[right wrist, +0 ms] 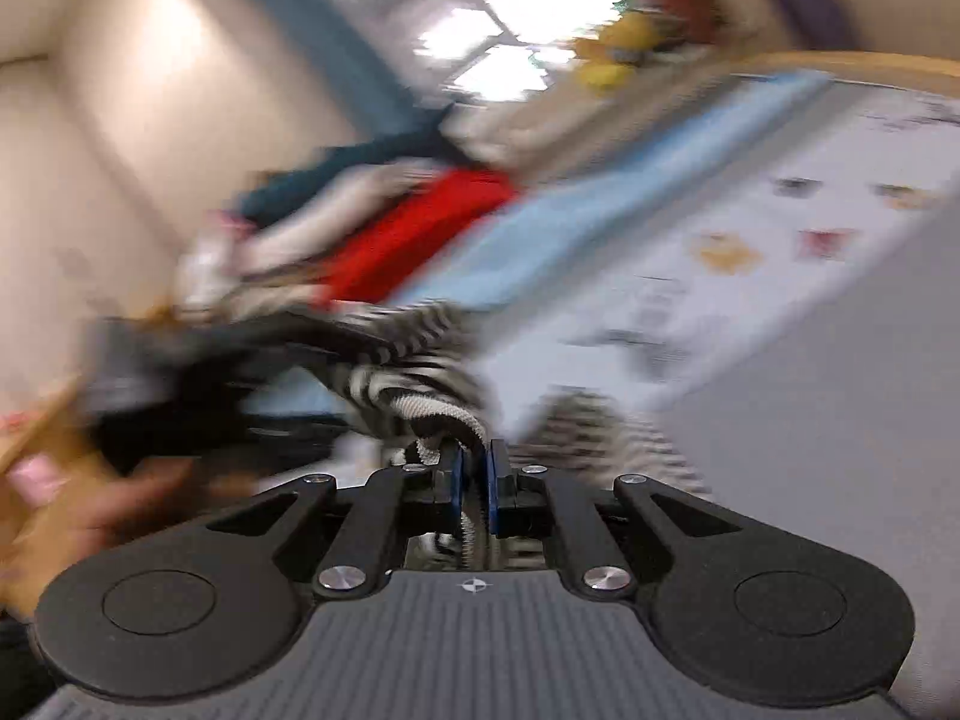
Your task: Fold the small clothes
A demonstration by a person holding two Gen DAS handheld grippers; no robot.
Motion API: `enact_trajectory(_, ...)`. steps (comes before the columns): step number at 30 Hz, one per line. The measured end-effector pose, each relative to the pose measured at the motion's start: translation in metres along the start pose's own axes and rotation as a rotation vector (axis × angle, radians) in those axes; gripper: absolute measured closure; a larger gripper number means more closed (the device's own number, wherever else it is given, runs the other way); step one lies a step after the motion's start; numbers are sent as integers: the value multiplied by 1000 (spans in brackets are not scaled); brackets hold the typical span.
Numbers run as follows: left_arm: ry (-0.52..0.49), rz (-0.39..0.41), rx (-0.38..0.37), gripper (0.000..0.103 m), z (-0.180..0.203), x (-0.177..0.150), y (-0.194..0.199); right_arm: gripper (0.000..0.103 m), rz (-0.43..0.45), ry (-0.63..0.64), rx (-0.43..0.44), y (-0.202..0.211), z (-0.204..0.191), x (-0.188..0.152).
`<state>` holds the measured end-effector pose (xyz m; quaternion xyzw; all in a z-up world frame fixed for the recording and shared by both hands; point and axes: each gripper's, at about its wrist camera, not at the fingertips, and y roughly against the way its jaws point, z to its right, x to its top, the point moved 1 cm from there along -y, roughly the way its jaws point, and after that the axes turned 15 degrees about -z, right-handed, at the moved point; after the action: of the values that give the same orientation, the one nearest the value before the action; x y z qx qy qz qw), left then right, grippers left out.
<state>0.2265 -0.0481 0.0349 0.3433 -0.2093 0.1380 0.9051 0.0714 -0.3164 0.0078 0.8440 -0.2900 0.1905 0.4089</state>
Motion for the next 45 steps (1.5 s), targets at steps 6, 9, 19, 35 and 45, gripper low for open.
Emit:
enact_trajectory(6,99,-14,70,36,-35,-2,17,91,-192,-200,-346,-40,47,-4)
enact_trajectory(9,92,-42,141,36,-50,-1,24,88,-146,-217,-409,-36,45,1)
enact_trajectory(19,-33,-204,344,35,-64,-22,18,59,-245,162,-326,-75,31,43)
enact_trajectory(35,237,-425,392,30,-109,-46,-13,101,-433,120,-231,-83,56,31)
enact_trajectory(45,448,-296,283,21,-139,-48,-17,100,-535,3,-307,-68,93,24)
